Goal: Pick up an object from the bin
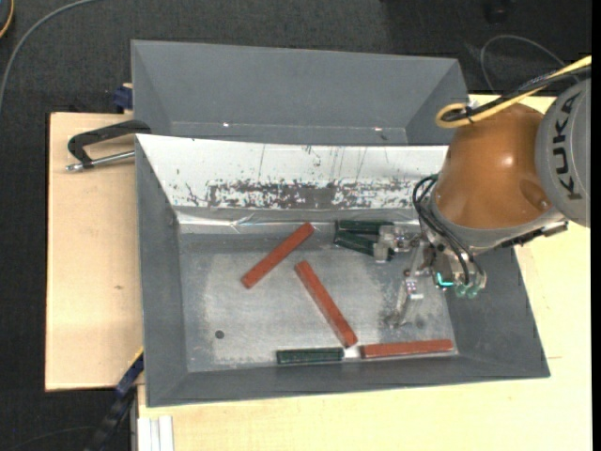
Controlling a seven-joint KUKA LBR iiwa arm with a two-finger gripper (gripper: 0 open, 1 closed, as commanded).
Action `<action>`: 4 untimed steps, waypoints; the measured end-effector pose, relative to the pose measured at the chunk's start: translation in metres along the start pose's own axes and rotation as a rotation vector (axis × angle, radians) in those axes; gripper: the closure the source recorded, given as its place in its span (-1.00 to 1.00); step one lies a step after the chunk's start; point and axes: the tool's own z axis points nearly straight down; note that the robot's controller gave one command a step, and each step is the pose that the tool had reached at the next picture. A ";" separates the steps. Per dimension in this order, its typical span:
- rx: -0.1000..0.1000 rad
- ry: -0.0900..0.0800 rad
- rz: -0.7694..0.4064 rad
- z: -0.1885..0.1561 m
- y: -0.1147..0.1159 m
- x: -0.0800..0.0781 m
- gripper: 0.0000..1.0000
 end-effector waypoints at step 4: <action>-0.006 -0.022 0.557 -0.104 0.012 -0.061 1.00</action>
Offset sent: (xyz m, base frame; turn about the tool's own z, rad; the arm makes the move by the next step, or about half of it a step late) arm 0.0206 -0.0025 -0.0709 0.7806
